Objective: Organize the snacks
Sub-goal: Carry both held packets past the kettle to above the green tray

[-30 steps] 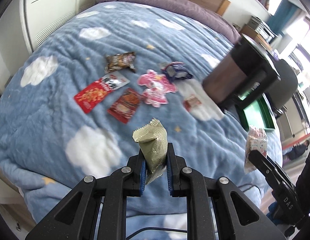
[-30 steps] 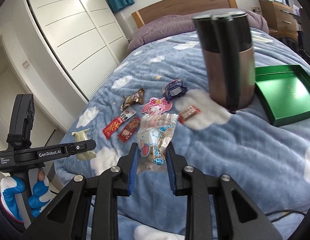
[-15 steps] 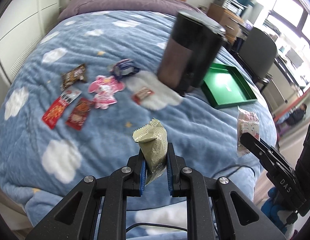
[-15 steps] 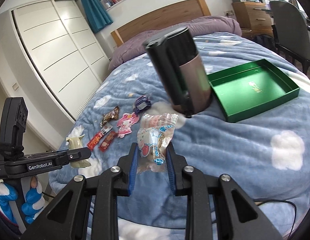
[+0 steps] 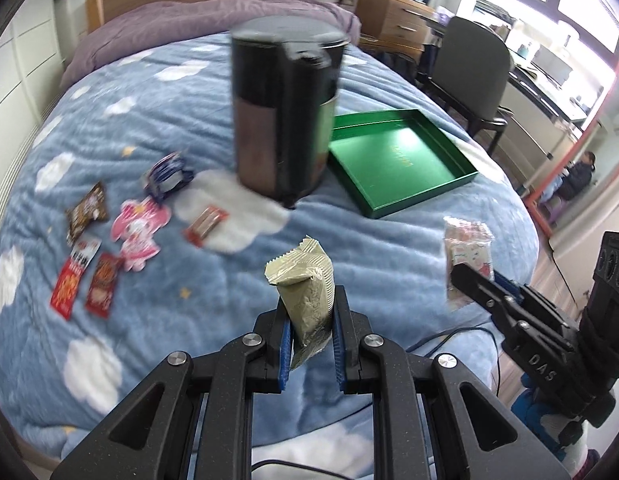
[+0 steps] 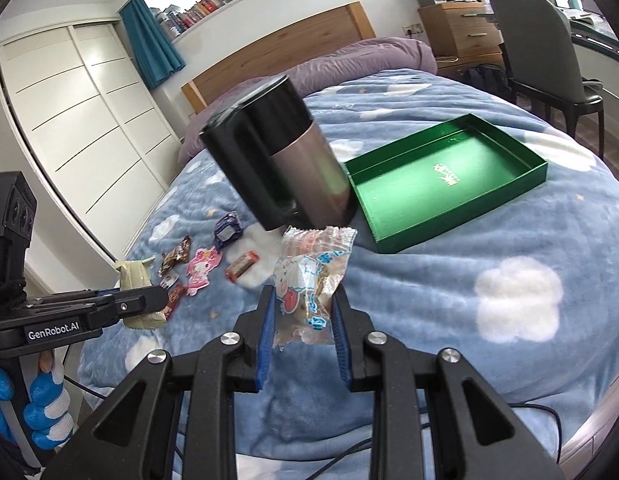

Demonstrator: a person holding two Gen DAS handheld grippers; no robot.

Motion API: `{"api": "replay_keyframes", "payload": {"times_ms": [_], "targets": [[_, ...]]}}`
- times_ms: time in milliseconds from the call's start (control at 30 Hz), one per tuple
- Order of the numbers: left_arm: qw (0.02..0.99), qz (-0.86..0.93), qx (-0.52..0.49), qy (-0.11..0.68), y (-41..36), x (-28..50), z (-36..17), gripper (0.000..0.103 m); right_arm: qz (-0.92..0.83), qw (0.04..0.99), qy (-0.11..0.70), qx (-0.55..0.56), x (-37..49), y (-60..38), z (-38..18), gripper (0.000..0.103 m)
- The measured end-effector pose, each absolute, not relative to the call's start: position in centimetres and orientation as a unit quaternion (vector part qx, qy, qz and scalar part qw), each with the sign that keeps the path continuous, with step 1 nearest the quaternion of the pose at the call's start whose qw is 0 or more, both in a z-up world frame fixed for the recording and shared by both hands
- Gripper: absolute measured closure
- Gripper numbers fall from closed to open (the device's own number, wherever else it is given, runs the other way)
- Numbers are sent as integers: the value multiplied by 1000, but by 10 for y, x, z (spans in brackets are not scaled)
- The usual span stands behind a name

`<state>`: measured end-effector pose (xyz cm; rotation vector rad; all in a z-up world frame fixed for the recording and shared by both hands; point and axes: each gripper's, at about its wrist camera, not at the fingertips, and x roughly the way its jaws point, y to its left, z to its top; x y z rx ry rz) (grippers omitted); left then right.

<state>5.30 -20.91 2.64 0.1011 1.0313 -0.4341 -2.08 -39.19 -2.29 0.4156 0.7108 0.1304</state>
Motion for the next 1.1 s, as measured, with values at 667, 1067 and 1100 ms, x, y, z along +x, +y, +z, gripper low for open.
{"api": "replay_keyframes", "payload": {"times_ms": [667,1067,1100], "targets": [[846,-257,91,458,-333,126,32,89,1,923,329,199,55,-480,-30,103],[841,-246,99,472,-384,192,-5,89,-38,926,335,171,138,-531,-47,103],[840,-244,99,475,-387,197,-10,89,-41,925,338,168,144,-534,-51,103]]}}
